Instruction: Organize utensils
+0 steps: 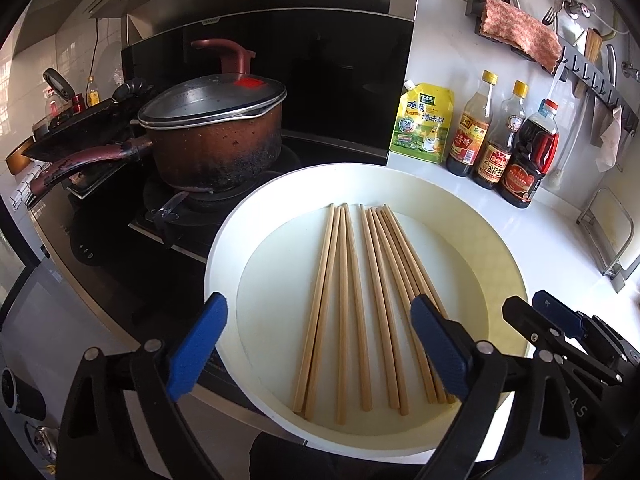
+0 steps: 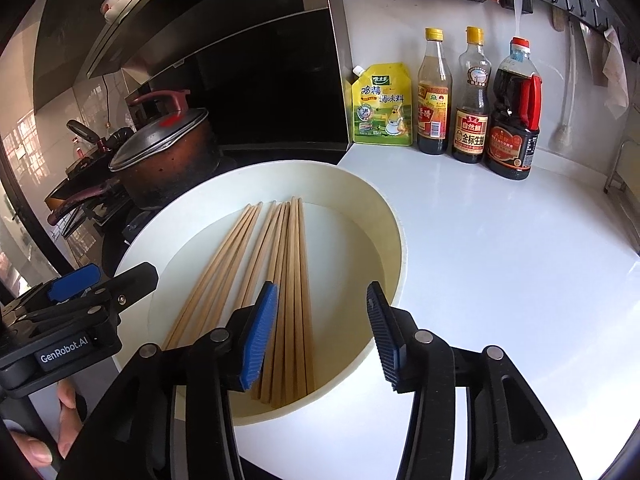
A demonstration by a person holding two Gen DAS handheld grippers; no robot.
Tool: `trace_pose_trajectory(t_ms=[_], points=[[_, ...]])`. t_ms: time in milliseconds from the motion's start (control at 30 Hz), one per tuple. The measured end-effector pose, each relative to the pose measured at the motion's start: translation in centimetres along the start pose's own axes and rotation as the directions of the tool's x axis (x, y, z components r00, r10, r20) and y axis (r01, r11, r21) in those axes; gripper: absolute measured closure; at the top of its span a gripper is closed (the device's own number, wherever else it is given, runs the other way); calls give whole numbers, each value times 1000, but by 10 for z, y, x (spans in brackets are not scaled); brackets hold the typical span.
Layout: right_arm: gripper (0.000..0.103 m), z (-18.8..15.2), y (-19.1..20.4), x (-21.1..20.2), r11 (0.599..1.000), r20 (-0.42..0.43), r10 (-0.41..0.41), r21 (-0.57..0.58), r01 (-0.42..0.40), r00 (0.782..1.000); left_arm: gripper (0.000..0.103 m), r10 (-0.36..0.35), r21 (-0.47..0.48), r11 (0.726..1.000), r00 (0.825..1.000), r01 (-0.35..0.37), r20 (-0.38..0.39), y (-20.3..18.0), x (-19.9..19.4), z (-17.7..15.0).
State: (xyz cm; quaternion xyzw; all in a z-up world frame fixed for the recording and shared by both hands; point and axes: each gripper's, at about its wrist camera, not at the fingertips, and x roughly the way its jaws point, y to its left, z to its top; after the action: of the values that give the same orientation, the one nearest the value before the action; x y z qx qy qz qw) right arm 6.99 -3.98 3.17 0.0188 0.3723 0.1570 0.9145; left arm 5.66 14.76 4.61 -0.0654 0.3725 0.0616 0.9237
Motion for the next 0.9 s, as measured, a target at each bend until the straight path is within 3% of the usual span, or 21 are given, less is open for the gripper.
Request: trace_pose_trajectory(t_ms=[467,900], points=[[49,-7,0,-8,999,11,-38,-8,38,999,6,29,-38,999,999,-29,-17,12,-2,-3],[48,-8,4,-12,999,22,-47,-16,47,999,6,59,-3,998,998,-59,-4,9,-7,-5]])
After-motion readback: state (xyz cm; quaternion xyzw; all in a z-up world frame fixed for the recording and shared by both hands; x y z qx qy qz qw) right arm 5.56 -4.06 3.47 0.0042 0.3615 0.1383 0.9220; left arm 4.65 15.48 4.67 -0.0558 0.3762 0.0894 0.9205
